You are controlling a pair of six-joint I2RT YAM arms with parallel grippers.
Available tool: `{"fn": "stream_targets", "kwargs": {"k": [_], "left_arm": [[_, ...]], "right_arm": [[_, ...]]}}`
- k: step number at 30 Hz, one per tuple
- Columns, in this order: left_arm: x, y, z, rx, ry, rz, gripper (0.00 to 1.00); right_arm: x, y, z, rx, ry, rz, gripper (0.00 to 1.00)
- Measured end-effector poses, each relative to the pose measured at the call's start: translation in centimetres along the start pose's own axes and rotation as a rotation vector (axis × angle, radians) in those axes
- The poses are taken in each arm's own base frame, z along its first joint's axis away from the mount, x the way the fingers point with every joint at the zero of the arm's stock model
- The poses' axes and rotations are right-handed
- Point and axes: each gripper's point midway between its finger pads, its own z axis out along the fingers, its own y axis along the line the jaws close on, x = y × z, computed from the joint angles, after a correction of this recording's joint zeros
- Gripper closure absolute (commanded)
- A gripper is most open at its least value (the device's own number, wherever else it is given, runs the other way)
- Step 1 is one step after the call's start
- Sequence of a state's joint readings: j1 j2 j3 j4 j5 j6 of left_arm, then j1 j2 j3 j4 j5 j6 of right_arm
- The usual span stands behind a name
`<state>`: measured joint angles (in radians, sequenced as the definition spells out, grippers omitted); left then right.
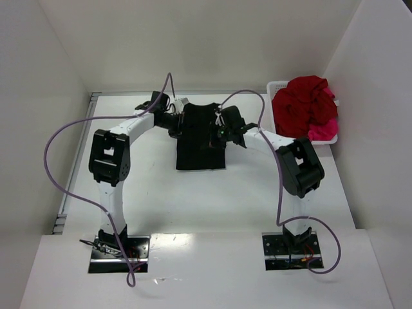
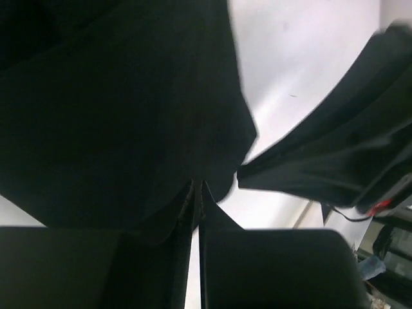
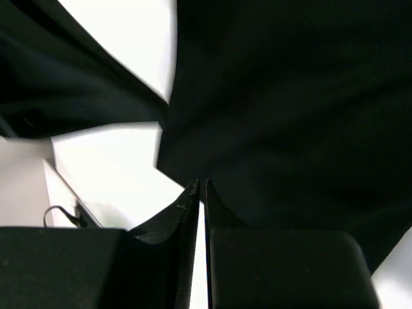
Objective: Fold and stack the t-shirts
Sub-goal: Fold the folded rectangular tshirt in 1/3 of the way
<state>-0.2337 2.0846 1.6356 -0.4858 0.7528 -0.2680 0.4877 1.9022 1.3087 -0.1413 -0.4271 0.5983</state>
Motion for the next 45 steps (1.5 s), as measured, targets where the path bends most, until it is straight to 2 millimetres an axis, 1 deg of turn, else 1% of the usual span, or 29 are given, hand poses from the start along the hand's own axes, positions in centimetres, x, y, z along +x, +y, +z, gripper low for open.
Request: {"fn": "stream_targets", "kwargs": {"k": [2,4,7,9,15,16,20,25,27,30,32,33,34,35,36,37,38,39,40,42,43,44,45], "left_arm": [[-0.1,1.5,0.7,-0.021,0.007,-0.022,0.91],[-0.1,3.1,1.4,-0.052,0.012,-0.041,0.92],[0.4,5.3,2.1,-0.110,0.024,-0.071,0.92],[0.6,6.3,2.3,-0.146,0.025,-0.080,0.92],[0.1,8.2,2.0,-0.259,0.004,-0.076,0.92],[0.0,8.4,1.9,-0.272,0.000,-0.074,0.91],[-0.4,9.3,1.2,-0.302,-0.015,-0.077,0.89],[-1.0,10.8,-0.2,-0.324,-0.039,-0.101,0.88],[-1.3,11.3,-0.7,-0.331,-0.051,-0.109,0.88],[-1.4,11.6,-1.0,-0.335,-0.053,-0.112,0.87],[-1.2,11.5,-1.0,-0.335,-0.048,-0.111,0.83],[-1.2,11.4,-1.0,-0.334,-0.044,-0.112,0.80],[-1.1,11.3,-1.0,-0.334,-0.042,-0.113,0.74],[-1.1,11.2,-1.1,-0.334,-0.039,-0.113,0.70],[-1.1,11.0,-1.3,-0.331,-0.037,-0.111,0.67],[-1.1,10.7,-1.6,-0.327,-0.037,-0.106,0.64],[-1.2,10.2,-1.9,-0.322,-0.040,-0.097,0.58],[-1.5,9.6,-2.4,-0.318,-0.050,-0.083,0.56],[-1.7,8.8,-3.0,-0.311,-0.061,-0.071,0.53],[-1.9,7.0,-4.5,-0.298,-0.084,-0.050,0.45],[-2.0,6.0,-5.3,-0.292,-0.099,-0.036,0.42],[-2.2,4.9,-6.1,-0.283,-0.117,-0.021,0.39],[-2.2,3.8,-6.9,-0.271,-0.134,-0.010,0.39]], "right_arm": [[1.2,-1.0,0.7,0.021,0.044,0.022,0.89],[2.0,-1.7,0.9,0.041,0.071,0.035,0.89],[2.4,-2.2,0.8,0.063,0.079,0.038,0.89],[2.5,-2.7,0.9,0.084,0.083,0.032,0.89],[4.0,-5.8,2.0,0.183,0.124,0.032,0.89],[4.2,-6.2,2.0,0.196,0.129,0.032,0.89],[4.3,-6.7,1.9,0.221,0.129,0.018,0.89],[4.5,-7.7,1.7,0.261,0.123,0.009,0.88],[4.6,-7.9,1.4,0.272,0.117,0.002,0.85],[4.7,-7.9,0.5,0.287,0.107,-0.007,0.85],[4.8,-7.5,-0.2,0.281,0.105,-0.007,0.83],[4.7,-7.1,-0.7,0.274,0.099,-0.009,0.79],[4.5,-6.5,-1.1,0.260,0.090,-0.010,0.76],[4.1,-5.7,-1.7,0.240,0.074,-0.013,0.71],[3.5,-4.7,-2.4,0.217,0.051,-0.017,0.56],[2.9,-3.6,-3.2,0.193,0.026,-0.022,0.49],[2.1,-2.4,-4.1,0.167,-0.005,-0.029,0.43],[1.4,-1.2,-5.0,0.141,-0.038,-0.039,0.36],[0.5,0.1,-6.1,0.112,-0.077,-0.051,0.21],[-1.3,2.3,-8.5,0.068,-0.168,-0.079,0.13],[-2.0,3.0,-9.7,0.053,-0.208,-0.091,0.12],[-2.5,3.4,-10.7,0.041,-0.238,-0.098,0.12],[-2.9,3.4,-11.5,0.035,-0.260,-0.097,0.12]]}}
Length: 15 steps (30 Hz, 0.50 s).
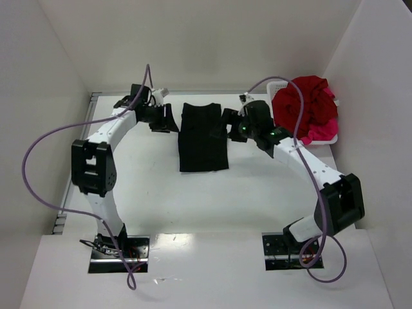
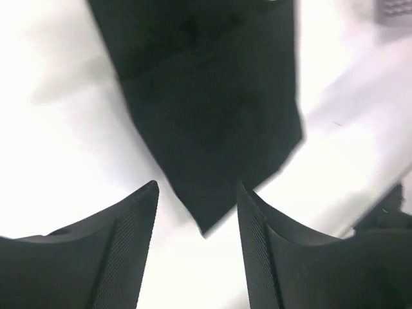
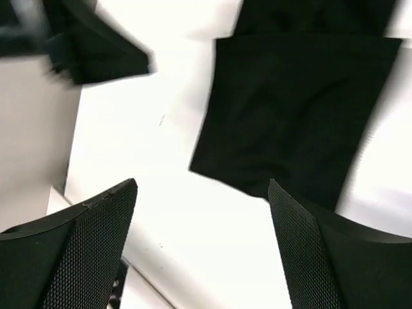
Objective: Fold and stack the t-shirts
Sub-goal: Fold the folded rectangular tshirt in 1/3 of the way
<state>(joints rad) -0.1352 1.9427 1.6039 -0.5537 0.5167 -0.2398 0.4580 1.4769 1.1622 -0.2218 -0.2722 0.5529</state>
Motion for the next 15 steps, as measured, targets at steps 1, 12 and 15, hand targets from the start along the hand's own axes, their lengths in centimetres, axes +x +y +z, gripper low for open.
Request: {"fn": "stream_targets", "kwargs": {"k": [1,12,15], "left_arm": [[0.1,-0.8,-1.0,0.014,-0.013,0.005,0.38],[10.7,-4.2,-1.3,0.030,0.125,-0.155,0.30],[13.8,-3.7,-0.6,0.001,0.196,-0.204,0.30]], "right_arm": [[-0.4,-0.6,-0.5,0.008,-0.016,0.009,0.12],[9.0,-10.9,-1.3,0.275,0.177,0.173,0.00],[10.1,-11.3,-1.4,0.284,0.198,0.186,0.00]]}}
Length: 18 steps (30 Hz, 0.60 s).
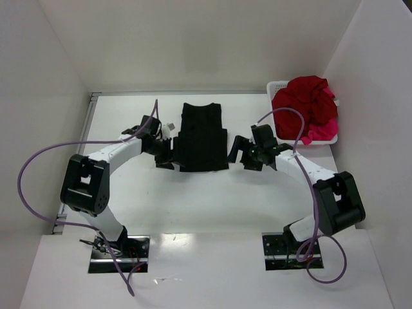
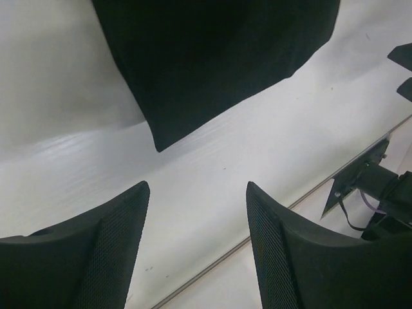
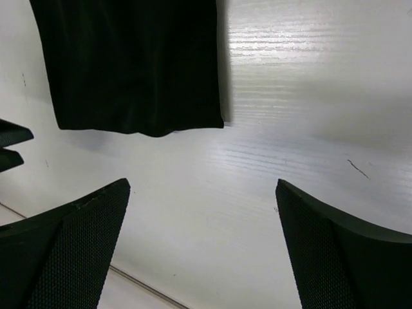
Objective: Fold and stack the t-shirts
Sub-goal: Fold the folded rectangular tshirt in 1/3 of the way, then grab one side of the 2/3 rectangular tshirt with both arms
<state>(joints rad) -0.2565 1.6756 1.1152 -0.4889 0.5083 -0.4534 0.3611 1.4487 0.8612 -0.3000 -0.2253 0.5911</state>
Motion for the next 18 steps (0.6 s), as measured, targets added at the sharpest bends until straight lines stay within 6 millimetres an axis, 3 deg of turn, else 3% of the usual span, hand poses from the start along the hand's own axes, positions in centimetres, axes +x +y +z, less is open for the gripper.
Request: {"fn": "stream_targets", "kwargs": {"k": [3,8,18], "left_arm": [[0.4,0.4,0.3,-0.011,0.005,-0.022,0.31],[-0.4,0.4,0.6,-0.010,-0.030,-0.016,0.31],[-1.9,1.6,1.5,-0.099,-0.104,-0.052,0.34]], "right_arm": [[0.3,-0.2,0.4,0.001,0.012,0.006,0.02],[0.9,-0.9,2.1,0.014,0.047,0.026,0.21],[1.5,-2.3,4.0,0.077,0.063,0.098,0.29]]}}
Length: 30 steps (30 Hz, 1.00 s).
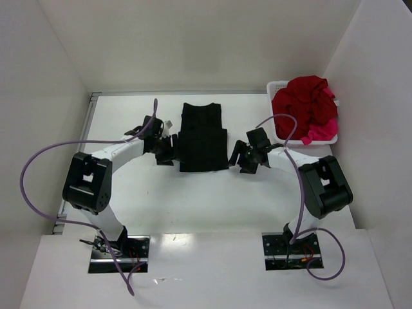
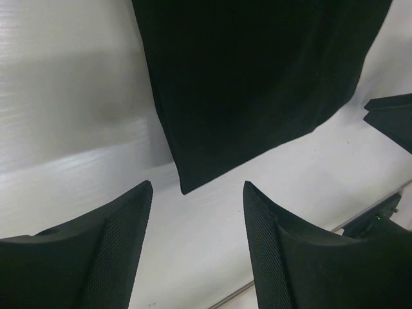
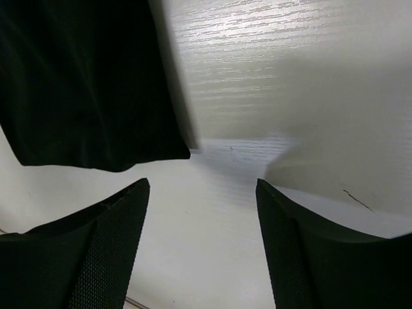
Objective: Fold and stack the t-shirts
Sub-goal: Grab one side of the 2/3 rectangular tshirt with both arms
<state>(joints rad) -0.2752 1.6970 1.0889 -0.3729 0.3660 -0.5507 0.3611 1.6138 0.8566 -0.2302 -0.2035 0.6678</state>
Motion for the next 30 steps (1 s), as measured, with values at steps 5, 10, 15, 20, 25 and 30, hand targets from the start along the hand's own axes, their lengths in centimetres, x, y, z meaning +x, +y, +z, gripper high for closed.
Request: {"fn": "stream_targets", "kwargs": {"k": [5,10,15,20,25,30], "left_arm": [[0.7,0.8,1.4,-0.034,0.027,-0.009,0.35],[0.9,1.2,1.7,-0.051,0.033,-0.011,0.37],[1.2,1.5,1.8,-0.056,0.037,-0.011,0.39],[1.3,1.6,2.1,-0.056,0.038,-0.011,0.41],[1.5,1.7,2.7,-0.056,0.046,-0.009,0.41],[1.3,1.6,2.9,-0.052,0.038,-0.006,0.41]], "right_arm": [[-0.1,0.2,0.7,-0.001,-0.003,0.020,0.29],[-0.7,1.0,1.6,-0.010,-0.005,0.015,0.30],[-1.5,1.5,2.4,-0.016,-0.012,0.012,0.40],[-1.3,1.6,2.8,-0.015,-0.002,0.009,0.49],[-1.4,1.7,3.0,-0.015,0.001,0.008,0.52],[-1.2,1.9,3.0,-0.020,0.010,0.006,0.52]]}}
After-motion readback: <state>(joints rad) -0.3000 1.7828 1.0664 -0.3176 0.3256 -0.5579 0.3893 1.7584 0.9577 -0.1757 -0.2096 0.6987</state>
